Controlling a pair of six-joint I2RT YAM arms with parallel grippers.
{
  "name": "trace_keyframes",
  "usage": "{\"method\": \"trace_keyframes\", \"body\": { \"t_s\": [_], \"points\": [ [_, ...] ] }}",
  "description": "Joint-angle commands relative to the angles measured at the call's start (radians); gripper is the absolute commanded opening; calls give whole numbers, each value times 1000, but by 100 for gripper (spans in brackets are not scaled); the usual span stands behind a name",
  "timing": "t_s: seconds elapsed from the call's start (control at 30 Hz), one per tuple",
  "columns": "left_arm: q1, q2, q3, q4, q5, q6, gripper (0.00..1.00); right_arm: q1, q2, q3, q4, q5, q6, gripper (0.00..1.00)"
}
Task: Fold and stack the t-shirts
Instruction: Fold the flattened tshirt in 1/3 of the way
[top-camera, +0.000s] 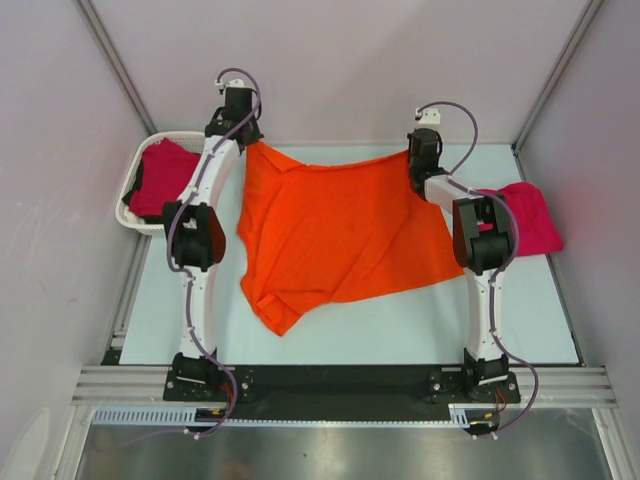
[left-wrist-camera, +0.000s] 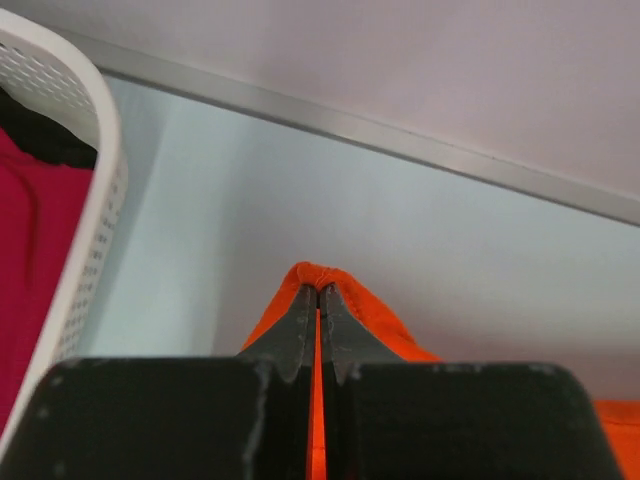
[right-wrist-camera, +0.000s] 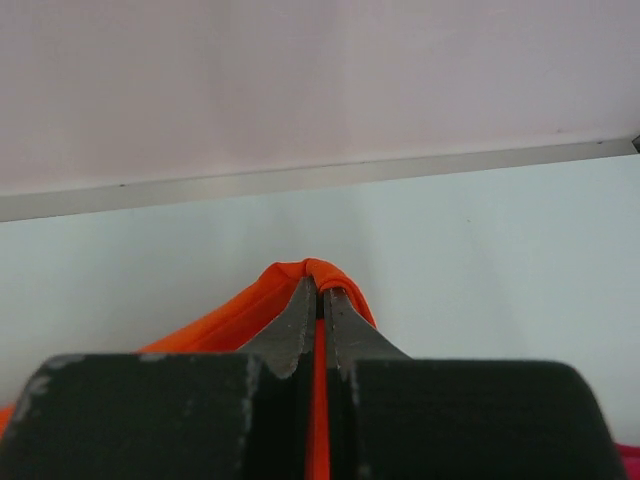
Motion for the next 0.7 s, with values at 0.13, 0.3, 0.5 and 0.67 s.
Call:
{"method": "trace_keyframes", "body": {
  "t_s": [0.13, 0.3, 0.5, 0.67],
  "points": [
    [50, 28, 73, -15, 29, 33, 0, -31, 48, 68, -6, 24, 21, 0],
    [50, -87, -103, 15, 76, -3, 0, -24, 15, 30, 3, 24, 21, 0],
    [49, -224, -375, 38, 81, -56, 0, -18, -67, -44, -18, 34, 44, 0],
    [49, -327, -504, 26, 20, -80, 0, -13, -144, -97, -55, 51, 76, 0]
  ]
}}
